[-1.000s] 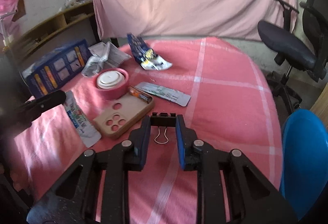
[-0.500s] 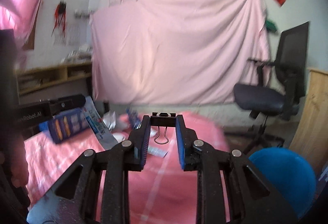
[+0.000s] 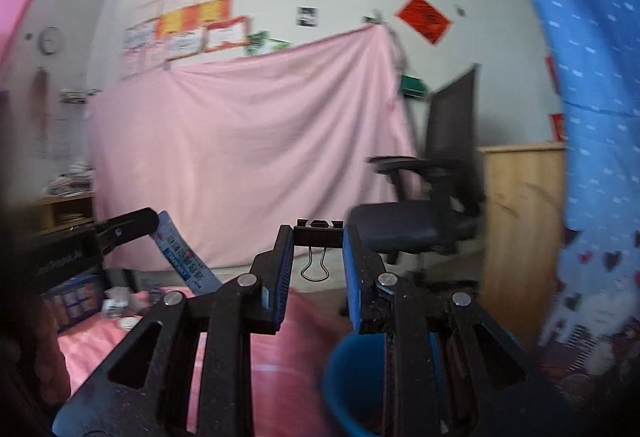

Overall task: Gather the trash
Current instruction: 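Carry the binder clip over the blue basin and open the right gripper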

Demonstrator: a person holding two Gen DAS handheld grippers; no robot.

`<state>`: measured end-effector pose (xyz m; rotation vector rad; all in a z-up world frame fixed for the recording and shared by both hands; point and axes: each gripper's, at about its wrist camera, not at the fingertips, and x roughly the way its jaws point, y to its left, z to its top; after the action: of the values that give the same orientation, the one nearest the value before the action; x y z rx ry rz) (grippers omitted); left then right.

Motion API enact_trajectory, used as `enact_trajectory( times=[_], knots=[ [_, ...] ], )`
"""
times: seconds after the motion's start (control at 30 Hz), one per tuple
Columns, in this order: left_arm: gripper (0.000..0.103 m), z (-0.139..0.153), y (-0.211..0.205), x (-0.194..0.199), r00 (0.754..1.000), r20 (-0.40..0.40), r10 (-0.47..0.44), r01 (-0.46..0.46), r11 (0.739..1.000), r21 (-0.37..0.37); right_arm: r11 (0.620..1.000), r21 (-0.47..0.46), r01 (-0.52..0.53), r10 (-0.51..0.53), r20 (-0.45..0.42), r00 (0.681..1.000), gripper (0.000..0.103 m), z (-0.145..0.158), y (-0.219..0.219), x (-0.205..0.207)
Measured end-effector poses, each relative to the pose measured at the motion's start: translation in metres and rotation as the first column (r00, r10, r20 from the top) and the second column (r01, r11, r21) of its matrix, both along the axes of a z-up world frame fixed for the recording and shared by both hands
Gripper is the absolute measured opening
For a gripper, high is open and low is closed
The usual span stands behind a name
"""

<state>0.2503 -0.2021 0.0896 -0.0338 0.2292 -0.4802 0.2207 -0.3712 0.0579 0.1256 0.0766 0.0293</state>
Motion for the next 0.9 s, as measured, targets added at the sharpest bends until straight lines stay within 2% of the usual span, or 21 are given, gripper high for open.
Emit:
enact_trajectory(
  times=[0.17, 0.37, 0.63, 0.9],
  knots=[
    [0.000, -0.012, -0.054, 0.018, 0.993, -0.073, -0.090, 0.090, 0.996, -0.005, 0.993, 0.060, 0.106, -0.100, -0.106, 0.989, 0.038, -0.012, -0.039, 0.008],
    [0.000, -0.028, -0.097, 0.042, 0.977, -0.173, -0.123, 0.127, 0.992, 0.015, 0.971, 0.148, 0.187, -0.146, -0.251, 0.957, 0.038, -0.033, -0.080, 0.027],
    [0.000, -0.064, -0.120, 0.072, 0.933, -0.337, -0.126, 0.142, 0.990, 0.025, 0.962, 0.171, 0.213, -0.135, -0.383, 0.914, 0.038, -0.061, -0.102, 0.047],
    [0.000, -0.085, -0.124, 0.086, 0.898, -0.424, -0.120, 0.148, 0.988, 0.034, 0.957, 0.189, 0.219, -0.116, -0.441, 0.890, 0.039, -0.075, -0.104, 0.054]
  ],
)
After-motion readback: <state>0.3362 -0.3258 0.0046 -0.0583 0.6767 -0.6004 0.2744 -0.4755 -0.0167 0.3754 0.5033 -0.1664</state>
